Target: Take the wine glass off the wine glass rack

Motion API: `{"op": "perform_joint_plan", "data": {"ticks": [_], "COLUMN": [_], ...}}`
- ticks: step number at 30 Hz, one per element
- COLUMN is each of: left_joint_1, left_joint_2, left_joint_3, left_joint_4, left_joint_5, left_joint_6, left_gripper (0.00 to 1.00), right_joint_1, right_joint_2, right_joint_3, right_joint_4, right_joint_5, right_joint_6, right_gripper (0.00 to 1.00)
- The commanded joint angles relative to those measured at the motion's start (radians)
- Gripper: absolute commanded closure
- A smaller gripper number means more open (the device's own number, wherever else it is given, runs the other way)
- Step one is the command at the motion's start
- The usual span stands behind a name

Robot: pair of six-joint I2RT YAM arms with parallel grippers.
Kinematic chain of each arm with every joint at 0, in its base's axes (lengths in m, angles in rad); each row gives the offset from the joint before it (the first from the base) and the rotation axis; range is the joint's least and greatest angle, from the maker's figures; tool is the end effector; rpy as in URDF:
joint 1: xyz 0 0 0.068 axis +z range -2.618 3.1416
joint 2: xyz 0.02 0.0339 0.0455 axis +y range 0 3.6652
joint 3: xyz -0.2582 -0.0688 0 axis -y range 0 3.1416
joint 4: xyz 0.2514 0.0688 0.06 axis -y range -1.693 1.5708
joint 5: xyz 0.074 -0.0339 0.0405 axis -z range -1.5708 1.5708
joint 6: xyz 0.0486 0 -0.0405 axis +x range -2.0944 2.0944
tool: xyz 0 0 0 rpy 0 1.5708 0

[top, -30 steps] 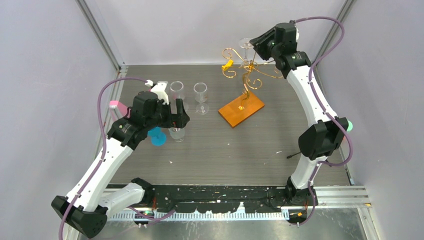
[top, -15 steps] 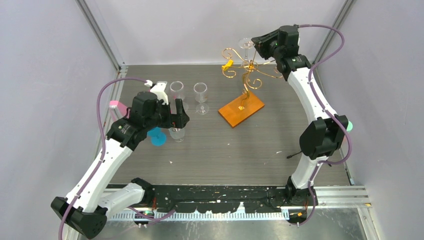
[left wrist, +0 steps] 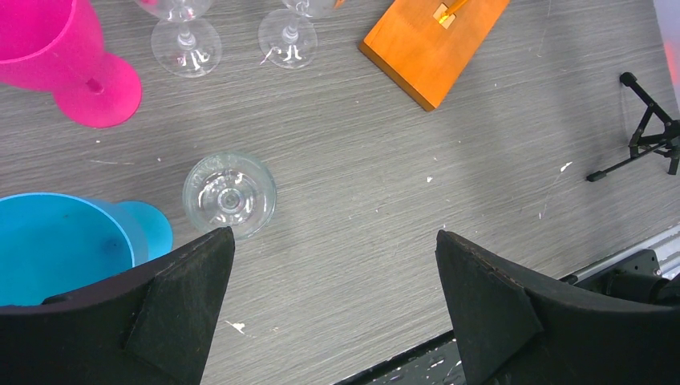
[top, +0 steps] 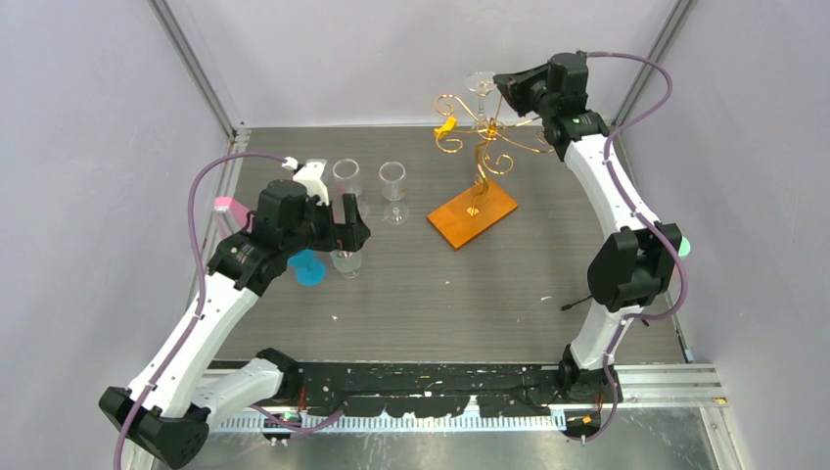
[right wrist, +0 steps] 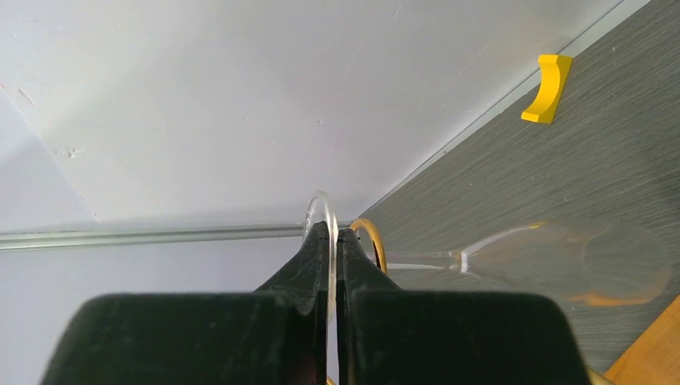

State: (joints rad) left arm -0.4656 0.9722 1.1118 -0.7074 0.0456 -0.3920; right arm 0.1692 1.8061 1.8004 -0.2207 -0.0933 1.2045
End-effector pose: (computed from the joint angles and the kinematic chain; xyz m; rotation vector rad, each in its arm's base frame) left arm 0.1942 -0.1000 0.3553 0.1079 2.1860 -0.5442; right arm 0.4440 0.0804 0.3957 0.8908 1.7089 1.0413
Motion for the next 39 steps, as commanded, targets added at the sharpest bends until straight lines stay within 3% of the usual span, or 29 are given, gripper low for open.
{"op": "perform_joint_plan", "data": {"ticks": [1,8,20,39], "left_joint_1": [-0.002,-0.002,-0.002,-0.002], "left_joint_2": [-0.025,-0.028,-0.030,-0.028], "left_joint_3": [-0.007,-0.008,-0.007,-0.010], "left_joint_4": [0.026,0.025,0.026,0.030], "left_joint_5": [-0.017,-0.018,-0.017,-0.010], "left_joint_6": [0.004,0.005,0.004,-0.001], "left_gripper": [0.00,0.00,0.00,0.00], "right_joint_1": [0.000,0.000,0.000,0.000], "right_joint_2": [-0.030,-0.079,-0.122,-0.218], "right_joint_3": [-0.010,-0.059,-0.062,-0.153], "right_joint_4": [0.122,0.215,0.205,0.167], "right_joint_5": [-0.013,0.006,0.068,0.192], "right_joint_6": [-0.003,-0.018,-0.076,-0.039], "right_gripper": [1.00,1.00,1.00,1.00]}}
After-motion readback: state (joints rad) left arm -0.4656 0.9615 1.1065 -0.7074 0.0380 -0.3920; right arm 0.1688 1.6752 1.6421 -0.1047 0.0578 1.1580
